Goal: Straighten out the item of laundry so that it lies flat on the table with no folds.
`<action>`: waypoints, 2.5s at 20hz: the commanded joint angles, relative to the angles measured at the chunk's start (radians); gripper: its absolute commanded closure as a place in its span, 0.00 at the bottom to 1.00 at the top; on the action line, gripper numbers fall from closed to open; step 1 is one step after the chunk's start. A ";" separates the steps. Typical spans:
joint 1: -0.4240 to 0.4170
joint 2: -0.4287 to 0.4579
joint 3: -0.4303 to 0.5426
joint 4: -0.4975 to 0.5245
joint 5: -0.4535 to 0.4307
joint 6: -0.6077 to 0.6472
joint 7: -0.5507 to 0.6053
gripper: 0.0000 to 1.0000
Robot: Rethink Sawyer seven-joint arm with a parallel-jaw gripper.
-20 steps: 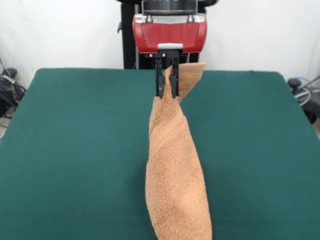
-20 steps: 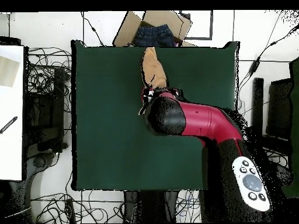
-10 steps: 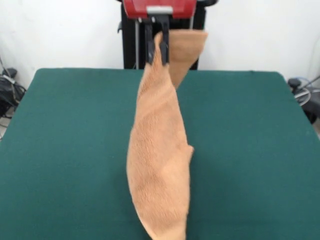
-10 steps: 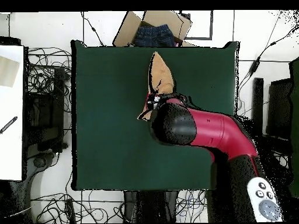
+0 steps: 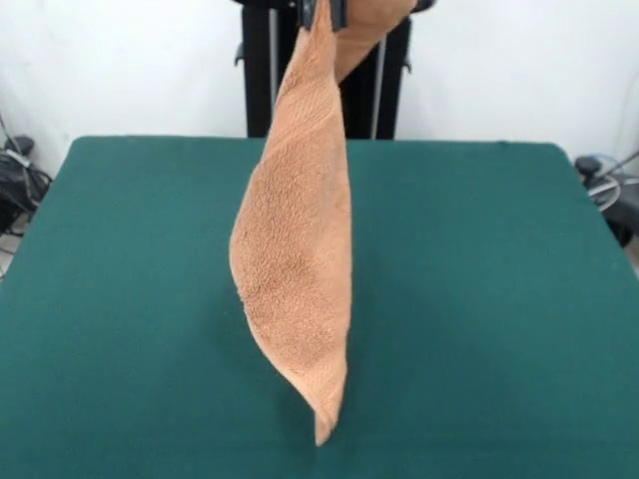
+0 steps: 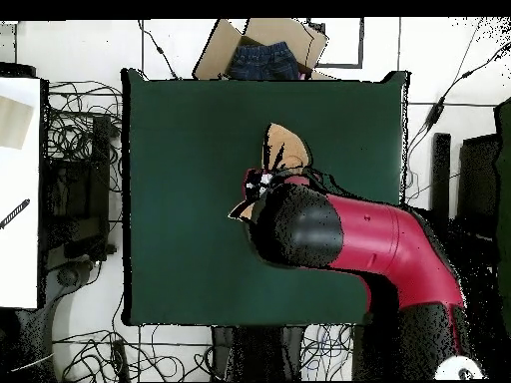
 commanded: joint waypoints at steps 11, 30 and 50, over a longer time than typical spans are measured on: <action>0.159 -0.057 -0.057 0.135 -0.014 -0.029 0.213 1.00; 0.541 0.020 -0.284 0.067 0.089 -0.034 0.507 1.00; -0.293 0.614 0.596 0.322 0.069 -0.396 0.110 1.00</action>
